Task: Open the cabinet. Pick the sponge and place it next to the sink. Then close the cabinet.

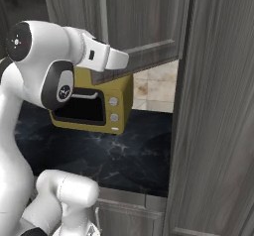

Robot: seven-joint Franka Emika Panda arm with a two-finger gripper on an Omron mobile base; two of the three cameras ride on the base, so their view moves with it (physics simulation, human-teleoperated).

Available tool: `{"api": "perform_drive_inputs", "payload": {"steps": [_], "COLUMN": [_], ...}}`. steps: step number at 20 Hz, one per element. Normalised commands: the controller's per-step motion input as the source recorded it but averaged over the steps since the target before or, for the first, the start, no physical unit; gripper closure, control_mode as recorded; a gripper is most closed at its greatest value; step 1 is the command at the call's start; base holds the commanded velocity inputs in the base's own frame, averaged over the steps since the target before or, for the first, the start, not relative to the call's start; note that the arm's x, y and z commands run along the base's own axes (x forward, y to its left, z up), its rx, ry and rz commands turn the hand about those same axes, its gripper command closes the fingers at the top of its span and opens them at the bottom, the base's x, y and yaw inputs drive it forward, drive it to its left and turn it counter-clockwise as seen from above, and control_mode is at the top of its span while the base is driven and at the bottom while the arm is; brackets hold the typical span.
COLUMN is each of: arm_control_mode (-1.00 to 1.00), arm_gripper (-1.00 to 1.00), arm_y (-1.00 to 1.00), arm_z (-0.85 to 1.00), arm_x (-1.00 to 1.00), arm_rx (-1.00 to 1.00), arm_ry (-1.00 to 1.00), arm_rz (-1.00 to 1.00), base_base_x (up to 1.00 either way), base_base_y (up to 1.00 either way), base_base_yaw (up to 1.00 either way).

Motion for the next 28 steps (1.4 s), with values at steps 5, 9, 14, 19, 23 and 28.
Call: {"api": "perform_drive_inputs", "payload": {"steps": [5,9,14,19,23,28], "arm_control_mode": [-1.00,-1.00,-1.00,-1.00,-1.00,-1.00], "arm_gripper": [-1.00,-1.00,-1.00,-1.00,-1.00,-1.00], "arm_y": [0.26,0.35,0.59,0.88,0.81,0.71], "arm_z": [0.00,0.00,0.00,0.00,0.02,0.06], "arm_x": [-0.66,-1.00,-0.82,-0.18,0.00,0.02], "arm_rx": [0.00,0.00,0.00,-0.04,-0.09,-0.15], "arm_ry": [-0.03,-0.10,-0.06,-0.01,0.00,0.04], "arm_rz": [0.01,0.04,0.07,0.16,0.22,0.18], "base_base_x": [0.00,0.00,0.00,0.00,0.00,0.00], "base_base_y": [0.00,0.00,0.00,0.00,0.00,0.00], "base_base_yaw": [0.00,0.00,0.00,0.00,0.00,0.00]}}
